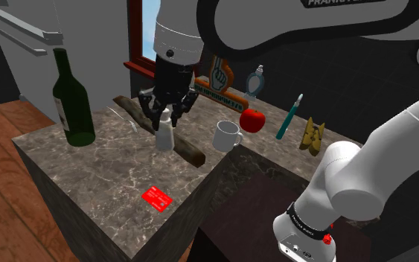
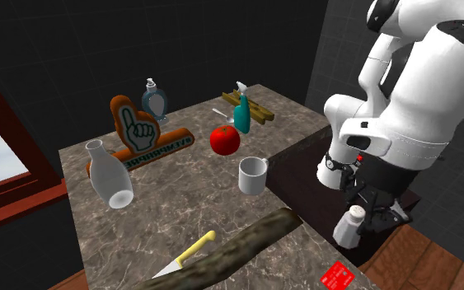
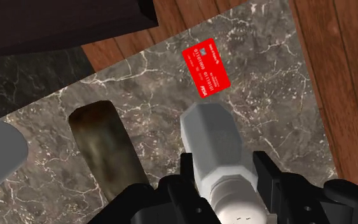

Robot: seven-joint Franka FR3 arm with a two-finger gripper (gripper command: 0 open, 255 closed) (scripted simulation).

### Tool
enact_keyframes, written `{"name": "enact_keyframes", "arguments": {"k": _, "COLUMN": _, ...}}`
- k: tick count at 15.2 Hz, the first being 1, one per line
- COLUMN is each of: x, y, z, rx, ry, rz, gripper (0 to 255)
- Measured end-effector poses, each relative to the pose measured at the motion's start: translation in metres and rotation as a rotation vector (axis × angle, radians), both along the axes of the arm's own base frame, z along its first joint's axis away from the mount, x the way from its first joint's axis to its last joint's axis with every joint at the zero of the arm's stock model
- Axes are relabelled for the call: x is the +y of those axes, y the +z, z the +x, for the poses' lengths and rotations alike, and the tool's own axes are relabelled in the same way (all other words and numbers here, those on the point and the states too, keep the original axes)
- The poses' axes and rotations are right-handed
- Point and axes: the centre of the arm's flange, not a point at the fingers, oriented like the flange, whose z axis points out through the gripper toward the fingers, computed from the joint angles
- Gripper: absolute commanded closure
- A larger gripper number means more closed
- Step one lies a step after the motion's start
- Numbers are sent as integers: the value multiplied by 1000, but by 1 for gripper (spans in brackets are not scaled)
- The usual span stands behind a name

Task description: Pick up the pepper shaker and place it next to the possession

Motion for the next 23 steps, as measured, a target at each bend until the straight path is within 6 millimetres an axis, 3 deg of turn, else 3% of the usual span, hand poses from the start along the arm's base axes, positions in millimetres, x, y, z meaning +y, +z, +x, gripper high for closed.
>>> {"name": "enact_keyframes", "arguments": {"k": 9, "x": 112, "y": -3, "z": -39, "rx": 0, "ry": 1, "rz": 0, "gripper": 255}}
{"name": "enact_keyframes", "arguments": {"k": 11, "x": 119, "y": -12, "z": -39, "rx": 0, "ry": -1, "rz": 0, "gripper": 255}}
{"name": "enact_keyframes", "arguments": {"k": 23, "x": 120, "y": -76, "z": -40, "rx": 0, "ry": -2, "rz": 0, "gripper": 255}}
